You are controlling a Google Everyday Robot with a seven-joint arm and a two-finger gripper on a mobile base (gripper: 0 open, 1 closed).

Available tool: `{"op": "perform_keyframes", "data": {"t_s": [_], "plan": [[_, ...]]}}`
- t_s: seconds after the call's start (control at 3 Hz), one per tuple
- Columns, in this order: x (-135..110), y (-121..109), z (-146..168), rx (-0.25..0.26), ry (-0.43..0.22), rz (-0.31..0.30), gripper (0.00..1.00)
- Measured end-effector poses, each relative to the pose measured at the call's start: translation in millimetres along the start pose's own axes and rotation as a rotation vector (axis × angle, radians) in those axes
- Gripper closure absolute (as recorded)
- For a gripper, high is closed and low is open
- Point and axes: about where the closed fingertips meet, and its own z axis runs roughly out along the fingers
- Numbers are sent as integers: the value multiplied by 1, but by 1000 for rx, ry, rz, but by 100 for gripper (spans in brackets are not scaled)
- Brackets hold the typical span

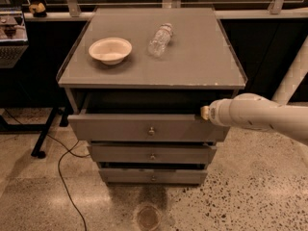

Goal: Open top drawer

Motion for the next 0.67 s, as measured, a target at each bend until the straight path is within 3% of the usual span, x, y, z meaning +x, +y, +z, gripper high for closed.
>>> {"op": "perform_keyframes", "data": {"t_s": [0.33,0.67], "plan": [[-2,0,-2,0,0,0,100],[-19,14,20,-8,-38,-31,100]]}}
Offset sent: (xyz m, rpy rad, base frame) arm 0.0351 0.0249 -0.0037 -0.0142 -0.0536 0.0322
